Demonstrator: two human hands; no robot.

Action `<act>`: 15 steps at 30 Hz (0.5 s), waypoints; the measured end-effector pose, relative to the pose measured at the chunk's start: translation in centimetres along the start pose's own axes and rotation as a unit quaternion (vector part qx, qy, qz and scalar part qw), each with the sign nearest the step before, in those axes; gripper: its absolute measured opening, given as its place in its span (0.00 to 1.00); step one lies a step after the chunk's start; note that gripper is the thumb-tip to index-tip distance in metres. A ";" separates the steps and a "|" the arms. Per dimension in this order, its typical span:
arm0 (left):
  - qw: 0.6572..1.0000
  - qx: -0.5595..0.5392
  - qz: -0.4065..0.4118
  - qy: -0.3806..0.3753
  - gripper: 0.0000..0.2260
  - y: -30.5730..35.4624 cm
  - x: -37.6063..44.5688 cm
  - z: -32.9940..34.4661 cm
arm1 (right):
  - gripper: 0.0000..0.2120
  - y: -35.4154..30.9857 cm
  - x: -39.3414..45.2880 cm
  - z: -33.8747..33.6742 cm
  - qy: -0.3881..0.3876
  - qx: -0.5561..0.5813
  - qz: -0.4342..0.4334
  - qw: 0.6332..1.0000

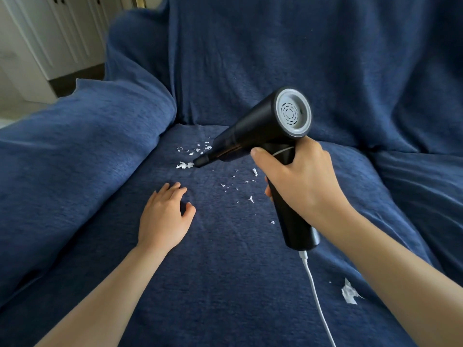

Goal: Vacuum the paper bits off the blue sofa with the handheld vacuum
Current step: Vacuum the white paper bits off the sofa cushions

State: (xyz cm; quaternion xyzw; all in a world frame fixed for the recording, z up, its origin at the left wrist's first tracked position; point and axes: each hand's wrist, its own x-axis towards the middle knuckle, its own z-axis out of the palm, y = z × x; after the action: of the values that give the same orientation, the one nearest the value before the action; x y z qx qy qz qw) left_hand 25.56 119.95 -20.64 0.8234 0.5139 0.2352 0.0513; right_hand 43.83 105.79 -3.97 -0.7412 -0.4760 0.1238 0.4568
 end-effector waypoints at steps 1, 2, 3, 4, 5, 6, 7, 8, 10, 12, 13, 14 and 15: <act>1.000 0.000 -0.001 0.000 0.18 0.0 0.0 0.0 | 0.13 0.0 0.3 0.3 0.002 0.001 -0.002 1.000; 1.000 -0.001 -0.001 0.000 0.18 0.0 0.0 0.0 | 0.13 0.0 0.6 0.6 0.005 0.002 -0.005 1.000; 1.000 -0.001 -0.002 0.000 0.18 0.0 0.0 0.0 | 0.12 0.1 0.9 0.9 0.006 0.001 -0.006 1.000; 1.000 -0.002 -0.003 0.000 0.18 0.0 0.0 0.0 | 0.12 0.1 1.1 1.3 0.007 0.001 -0.008 1.000; 1.000 -0.001 -0.003 0.000 0.18 0.0 0.0 0.0 | 0.12 0.0 1.2 1.6 0.005 0.002 -0.008 1.000; 1.000 0.000 -0.001 0.000 0.18 0.0 0.0 0.0 | 0.12 -0.1 1.2 1.8 0.002 0.007 -0.008 1.000; 1.000 0.002 0.000 0.001 0.18 0.0 0.0 0.1 | 0.12 -0.3 1.2 1.9 -0.003 0.015 -0.007 1.000; 1.000 0.004 0.001 0.002 0.18 0.0 0.0 0.1 | 0.12 -0.5 1.0 1.9 -0.008 0.026 -0.006 1.000; 1.000 0.008 0.001 0.003 0.18 0.1 0.1 0.2 | 0.12 -0.8 0.8 1.8 -0.014 0.038 -0.011 0.999; 1.000 0.014 0.001 0.002 0.18 0.1 0.1 0.2 | 0.12 -1.0 0.6 1.6 -0.022 0.048 -0.012 0.999; 1.000 0.014 0.002 0.001 0.18 0.1 0.1 0.2 | 0.11 -1.1 0.6 1.6 -0.029 0.055 -0.011 0.998; 1.000 0.013 0.003 0.000 0.18 0.1 0.1 0.2 | 0.11 -1.1 0.6 1.7 -0.036 0.056 -0.012 0.998; 1.000 0.011 0.002 -0.001 0.18 0.1 0.1 0.2 | 0.11 -1.1 0.5 1.9 -0.040 0.049 -0.012 0.998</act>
State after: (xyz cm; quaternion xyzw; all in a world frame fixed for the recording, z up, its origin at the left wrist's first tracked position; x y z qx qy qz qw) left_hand 25.77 119.98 -20.78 0.8254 0.5145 0.2286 0.0417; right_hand 42.29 107.42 -4.00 -0.7067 -0.4959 0.1707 0.4749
